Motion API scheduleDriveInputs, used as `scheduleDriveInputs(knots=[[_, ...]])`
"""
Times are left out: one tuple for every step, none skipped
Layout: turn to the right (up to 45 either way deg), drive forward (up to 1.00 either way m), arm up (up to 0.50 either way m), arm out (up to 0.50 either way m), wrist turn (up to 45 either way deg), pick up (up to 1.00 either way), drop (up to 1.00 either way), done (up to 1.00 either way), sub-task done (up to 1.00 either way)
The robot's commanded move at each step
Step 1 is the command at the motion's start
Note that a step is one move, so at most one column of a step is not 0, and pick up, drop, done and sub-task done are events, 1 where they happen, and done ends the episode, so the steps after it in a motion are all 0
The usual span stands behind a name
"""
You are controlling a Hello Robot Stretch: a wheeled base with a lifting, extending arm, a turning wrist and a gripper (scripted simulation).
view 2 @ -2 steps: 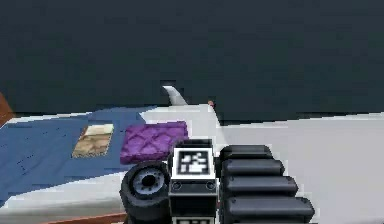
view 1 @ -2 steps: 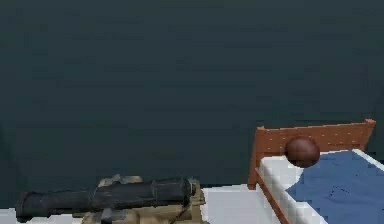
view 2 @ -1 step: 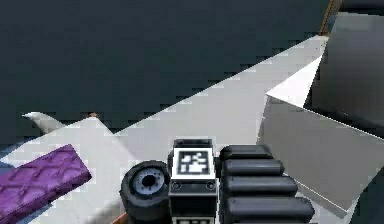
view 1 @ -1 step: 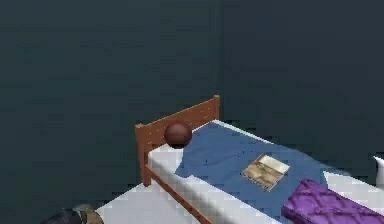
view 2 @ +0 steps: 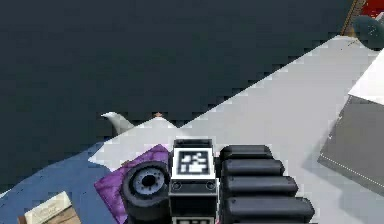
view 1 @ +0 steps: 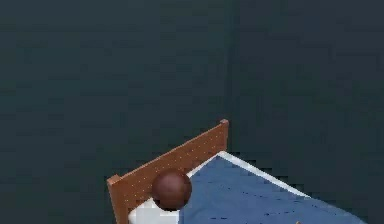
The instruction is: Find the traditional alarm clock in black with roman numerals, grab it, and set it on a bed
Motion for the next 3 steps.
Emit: scheduleDriveInputs(knots=[[-45.0, 0.00, 0.00, 0.00, 0.0, 0.00, 0.00, 0.00, 0.00], [-45.0, 0.00, 0.00, 0.00, 0.0, 0.00, 0.00, 0.00, 0.00], [-45.0, 0.00, 0.00, 0.00, 0.0, 0.00, 0.00, 0.00, 0.00]])
